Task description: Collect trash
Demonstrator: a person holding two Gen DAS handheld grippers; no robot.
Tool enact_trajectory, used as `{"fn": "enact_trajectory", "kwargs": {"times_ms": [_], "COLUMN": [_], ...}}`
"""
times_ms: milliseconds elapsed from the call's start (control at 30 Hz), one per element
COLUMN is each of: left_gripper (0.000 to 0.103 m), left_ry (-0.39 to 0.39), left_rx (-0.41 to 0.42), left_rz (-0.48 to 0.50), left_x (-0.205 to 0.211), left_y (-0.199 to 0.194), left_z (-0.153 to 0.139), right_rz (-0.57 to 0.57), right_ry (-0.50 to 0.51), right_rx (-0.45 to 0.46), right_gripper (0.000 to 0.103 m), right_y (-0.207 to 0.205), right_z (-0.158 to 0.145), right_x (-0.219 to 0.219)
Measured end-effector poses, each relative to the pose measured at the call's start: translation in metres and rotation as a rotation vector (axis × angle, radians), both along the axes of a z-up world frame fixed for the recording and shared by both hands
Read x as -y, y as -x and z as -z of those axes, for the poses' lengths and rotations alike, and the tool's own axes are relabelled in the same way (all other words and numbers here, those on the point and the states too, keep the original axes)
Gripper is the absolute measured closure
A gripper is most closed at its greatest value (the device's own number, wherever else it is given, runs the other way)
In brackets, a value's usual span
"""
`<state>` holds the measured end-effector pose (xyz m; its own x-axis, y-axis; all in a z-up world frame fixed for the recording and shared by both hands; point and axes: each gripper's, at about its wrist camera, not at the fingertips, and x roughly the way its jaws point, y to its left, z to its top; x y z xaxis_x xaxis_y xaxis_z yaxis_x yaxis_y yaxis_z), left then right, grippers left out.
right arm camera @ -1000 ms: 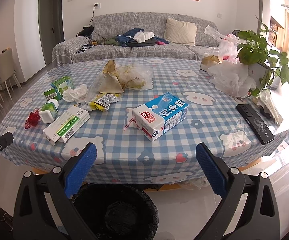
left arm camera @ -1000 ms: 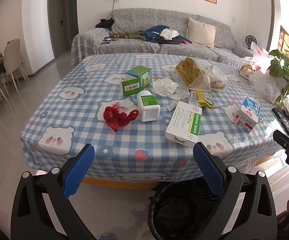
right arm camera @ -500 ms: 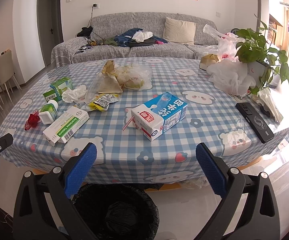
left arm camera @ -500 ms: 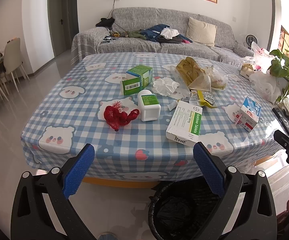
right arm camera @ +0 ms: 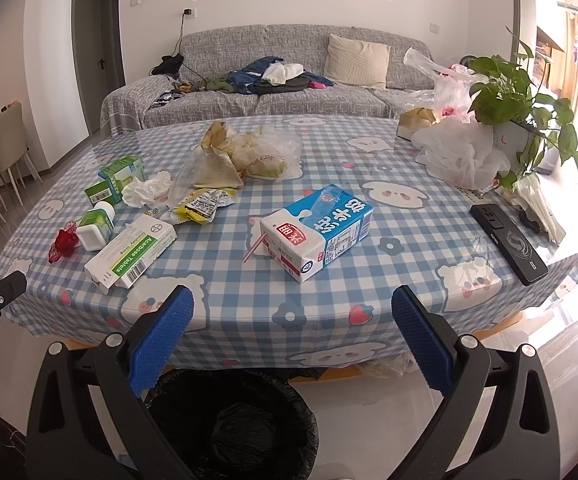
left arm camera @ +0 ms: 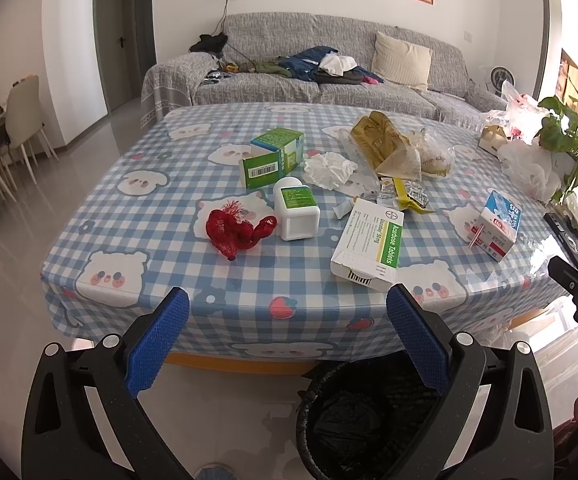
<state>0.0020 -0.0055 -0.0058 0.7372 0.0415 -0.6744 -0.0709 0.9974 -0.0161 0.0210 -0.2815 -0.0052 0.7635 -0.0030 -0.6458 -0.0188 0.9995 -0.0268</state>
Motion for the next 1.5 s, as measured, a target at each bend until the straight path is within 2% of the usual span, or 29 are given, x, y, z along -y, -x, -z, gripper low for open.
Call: {"fn": "enact_trajectory", "kwargs": {"times_ms": [900, 1167, 1500], "left_gripper": [0.006, 0.006, 0.007], "left_ry": [0.005, 0.004, 0.022], "left_rx": [-0.016, -0.058, -0.162], "left_rz": [-0.011, -0.055, -0.124], "left_x": [-0.005, -0.030, -0.059], "left_y": [-0.002, -0.038, -0.097], "left_z": [0.003, 0.004, 0.029], "right_rz": [0.002, 0.024, 0.086], "right_ry": [0.000, 0.015, -0.018], "right_rx": [0.001, -0.019, -0.092], "right_gripper": [0.008, 0.008, 0.008], "right_y": [-0.002, -0.038, -0.095], "right_z": [0.000, -0.001, 0.016], "right_x": [0.002, -0.002, -0.005]}}
